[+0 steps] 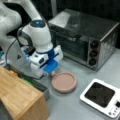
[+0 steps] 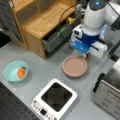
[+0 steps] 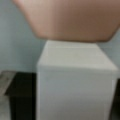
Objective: Pick up the pan. Place the pan on the table. Pick up the bowl. Place the bowl on the stove.
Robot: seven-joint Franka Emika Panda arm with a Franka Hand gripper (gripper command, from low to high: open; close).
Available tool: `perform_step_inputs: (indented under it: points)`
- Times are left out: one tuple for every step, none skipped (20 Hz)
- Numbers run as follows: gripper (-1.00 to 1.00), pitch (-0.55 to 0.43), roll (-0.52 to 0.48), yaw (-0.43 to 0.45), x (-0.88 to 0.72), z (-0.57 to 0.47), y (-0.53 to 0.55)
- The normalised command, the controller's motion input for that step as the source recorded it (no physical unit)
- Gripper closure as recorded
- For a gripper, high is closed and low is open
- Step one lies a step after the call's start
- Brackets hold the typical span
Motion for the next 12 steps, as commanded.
perform_step_inputs:
  points:
    - [1.0,-0.088,-0.132,0.046,0.01,-0.04,0.01]
    - [1.0,-0.084,-0.128,0.054,0.0,0.0,-0.03]
    - [1.0,-0.084,-0.123,0.063,0.0,0.0,-0.05]
    - [1.0,-0.085,-0.117,0.068,0.01,0.0,-0.07]
    - [1.0,-0.083,-0.117,0.074,0.01,-0.01,-0.09]
    - [1.0,-0.084,-0.115,0.081,0.01,-0.02,-0.1]
    - [1.0,-0.08,-0.114,0.086,0.01,-0.02,-0.1]
    - [-1.0,-0.077,-0.113,0.091,0.01,-0.02,-0.11]
    - [-1.0,-0.076,-0.116,0.097,0.02,-0.02,-0.1]
    - [-1.0,-0.089,-0.105,0.108,0.02,-0.03,-0.09]
    - [-1.0,-0.077,-0.109,0.112,0.03,-0.04,-0.09]
    - [-1.0,-0.074,-0.105,0.111,0.03,-0.03,-0.08]
